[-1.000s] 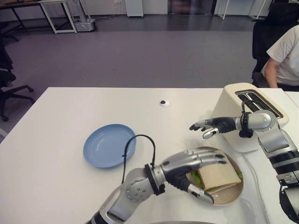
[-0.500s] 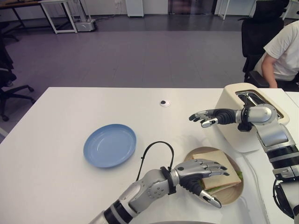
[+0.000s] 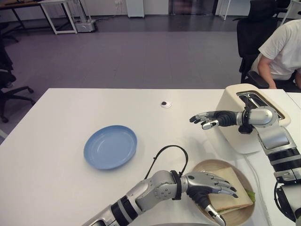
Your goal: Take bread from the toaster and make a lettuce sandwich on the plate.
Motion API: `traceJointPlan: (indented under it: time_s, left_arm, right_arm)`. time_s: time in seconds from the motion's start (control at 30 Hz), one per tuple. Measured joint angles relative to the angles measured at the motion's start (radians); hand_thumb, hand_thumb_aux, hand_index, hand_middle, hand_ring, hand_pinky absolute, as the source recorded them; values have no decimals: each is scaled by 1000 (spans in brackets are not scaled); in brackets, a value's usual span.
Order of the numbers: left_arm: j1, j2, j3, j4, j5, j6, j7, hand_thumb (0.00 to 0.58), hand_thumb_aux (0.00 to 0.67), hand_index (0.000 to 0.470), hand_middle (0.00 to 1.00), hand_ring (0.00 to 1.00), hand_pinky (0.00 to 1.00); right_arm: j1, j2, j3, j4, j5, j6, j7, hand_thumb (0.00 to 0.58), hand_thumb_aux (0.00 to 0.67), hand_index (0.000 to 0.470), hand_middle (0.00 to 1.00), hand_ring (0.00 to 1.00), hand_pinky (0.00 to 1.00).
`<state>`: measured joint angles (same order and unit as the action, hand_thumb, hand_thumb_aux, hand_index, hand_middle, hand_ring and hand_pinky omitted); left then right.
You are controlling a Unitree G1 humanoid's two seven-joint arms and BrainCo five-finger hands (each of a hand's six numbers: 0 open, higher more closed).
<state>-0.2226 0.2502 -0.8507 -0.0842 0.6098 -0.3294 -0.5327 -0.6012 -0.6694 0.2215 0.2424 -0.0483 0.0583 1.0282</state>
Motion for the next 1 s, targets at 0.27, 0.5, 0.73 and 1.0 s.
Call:
traceJointPlan:
  time_s: [0.27,0.5,0.73,1.0]
  left_arm:
    - [-75,89,28,-17,104,-25,11,0,0,0,0,0,0]
    - [-7,265,140,-134,73,-24,1,0,0,0,0,0,0]
    - [58,320,242,-177,75,-11,29,0,0,0,0,0,0]
    - [112,152,402,-273,-237,-59,199,0,0,0,0,0,0]
  right_arm:
    - [0,4,-35,-24,2,15,-36,0,0,0,0,0,0]
    - [0,3,-69,-65,31,51,-46,0,0,0,0,0,0]
    - [0,5,-78,-66,51,65,-52,0,0,0,0,0,0]
    - [0,48,-128,-102,119,95,-90,0,0,0,0,0,0]
